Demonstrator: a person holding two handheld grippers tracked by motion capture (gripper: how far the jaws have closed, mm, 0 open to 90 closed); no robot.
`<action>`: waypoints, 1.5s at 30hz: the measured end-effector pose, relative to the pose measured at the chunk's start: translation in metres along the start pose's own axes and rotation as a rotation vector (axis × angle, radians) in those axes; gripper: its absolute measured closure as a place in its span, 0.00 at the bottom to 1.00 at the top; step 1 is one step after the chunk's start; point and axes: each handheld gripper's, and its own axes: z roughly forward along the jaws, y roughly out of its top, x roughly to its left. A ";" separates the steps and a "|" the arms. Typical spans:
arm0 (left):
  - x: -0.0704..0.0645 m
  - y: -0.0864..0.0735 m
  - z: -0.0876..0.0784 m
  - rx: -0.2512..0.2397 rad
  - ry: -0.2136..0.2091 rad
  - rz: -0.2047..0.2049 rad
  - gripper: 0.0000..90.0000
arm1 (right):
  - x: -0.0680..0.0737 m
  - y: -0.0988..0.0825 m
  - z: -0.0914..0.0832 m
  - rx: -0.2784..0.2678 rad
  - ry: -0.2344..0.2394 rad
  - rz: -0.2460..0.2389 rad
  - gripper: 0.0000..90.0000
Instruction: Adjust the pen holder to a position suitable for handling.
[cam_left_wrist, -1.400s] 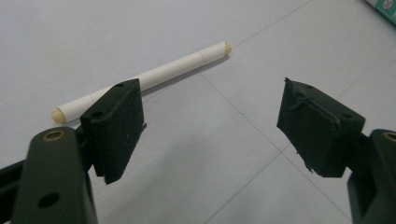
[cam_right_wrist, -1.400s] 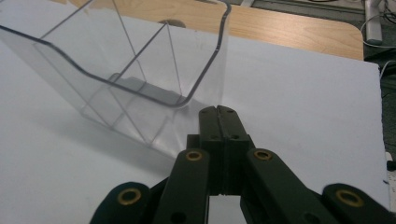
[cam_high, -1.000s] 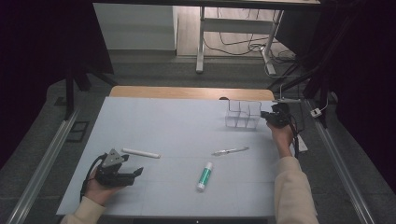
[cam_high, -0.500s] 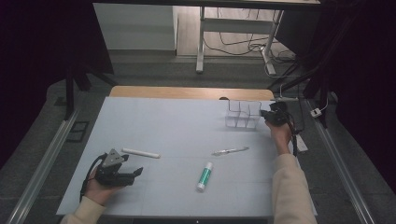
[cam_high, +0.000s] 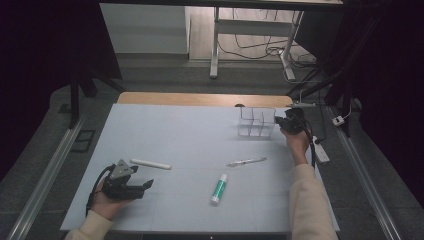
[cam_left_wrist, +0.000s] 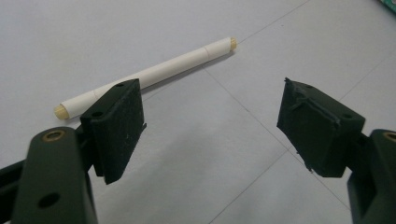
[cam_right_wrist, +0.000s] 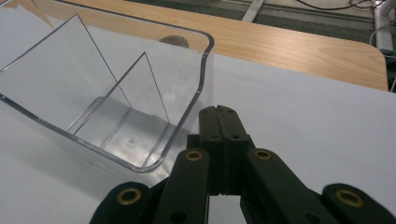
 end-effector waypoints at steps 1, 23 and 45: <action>0.000 0.000 0.000 0.000 0.000 0.000 0.25 | 0.001 0.000 0.001 0.000 0.003 -0.002 0.99; 0.000 0.000 -0.001 -0.004 0.000 0.001 0.25 | 0.030 0.005 0.011 0.002 0.045 -0.019 0.99; -0.001 0.000 0.000 0.002 0.004 0.006 0.25 | 0.064 0.010 0.026 -0.025 0.099 -0.007 0.99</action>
